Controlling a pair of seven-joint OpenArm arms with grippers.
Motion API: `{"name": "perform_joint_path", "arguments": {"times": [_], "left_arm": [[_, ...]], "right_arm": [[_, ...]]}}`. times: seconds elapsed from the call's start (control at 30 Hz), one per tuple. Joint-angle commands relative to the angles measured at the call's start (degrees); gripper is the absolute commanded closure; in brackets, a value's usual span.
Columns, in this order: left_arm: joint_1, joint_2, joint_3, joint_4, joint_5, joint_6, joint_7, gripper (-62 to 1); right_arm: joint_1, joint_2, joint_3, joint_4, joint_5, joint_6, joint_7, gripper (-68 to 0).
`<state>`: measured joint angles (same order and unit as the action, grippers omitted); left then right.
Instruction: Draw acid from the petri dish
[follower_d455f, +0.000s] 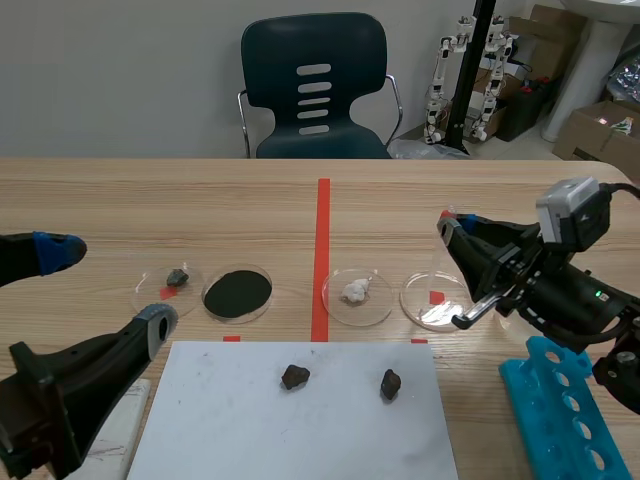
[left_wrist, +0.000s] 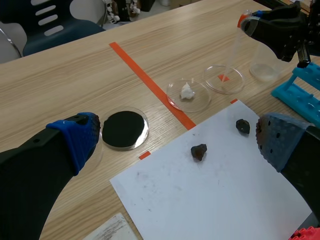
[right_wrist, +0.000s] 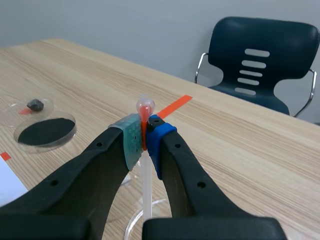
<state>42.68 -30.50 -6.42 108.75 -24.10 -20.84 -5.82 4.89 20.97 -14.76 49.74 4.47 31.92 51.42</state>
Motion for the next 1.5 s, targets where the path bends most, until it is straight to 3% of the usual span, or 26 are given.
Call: {"name": "perform_joint_path", "arguments": {"times": [0.0,1.47], "left_arm": [[0.00,0.00,-0.48,1.03,-0.55,0.09,-0.79,-62.3],[0.00,0.00,-0.48,1.03,-0.55,0.09,-0.79,-62.3]], "right_arm": [[1.64,0.09,-0.09,0.07,0.70,-0.02,1.81,-1.9],[1.77,-0.63,-0.09,-2.34,0.70,-0.68,2.54,-2.0]]}}
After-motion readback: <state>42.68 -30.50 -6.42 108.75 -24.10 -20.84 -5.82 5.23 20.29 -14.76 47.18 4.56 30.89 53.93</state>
